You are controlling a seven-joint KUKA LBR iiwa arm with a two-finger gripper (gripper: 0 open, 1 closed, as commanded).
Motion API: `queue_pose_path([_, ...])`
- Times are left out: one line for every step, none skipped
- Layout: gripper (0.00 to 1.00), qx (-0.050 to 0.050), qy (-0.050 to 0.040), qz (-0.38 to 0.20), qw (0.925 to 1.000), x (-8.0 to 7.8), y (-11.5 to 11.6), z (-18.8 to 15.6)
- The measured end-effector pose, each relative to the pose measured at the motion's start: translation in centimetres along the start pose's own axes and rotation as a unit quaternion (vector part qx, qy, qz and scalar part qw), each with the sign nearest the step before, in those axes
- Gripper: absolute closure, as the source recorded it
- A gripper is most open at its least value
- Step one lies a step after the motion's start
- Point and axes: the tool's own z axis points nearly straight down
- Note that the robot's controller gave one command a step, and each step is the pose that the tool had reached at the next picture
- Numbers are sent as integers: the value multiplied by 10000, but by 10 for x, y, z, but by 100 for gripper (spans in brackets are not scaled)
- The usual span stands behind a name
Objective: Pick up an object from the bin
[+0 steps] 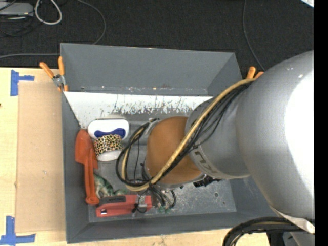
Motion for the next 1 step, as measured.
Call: queue_pose_path([100,10,20,576,9983,-15,-10,-64])
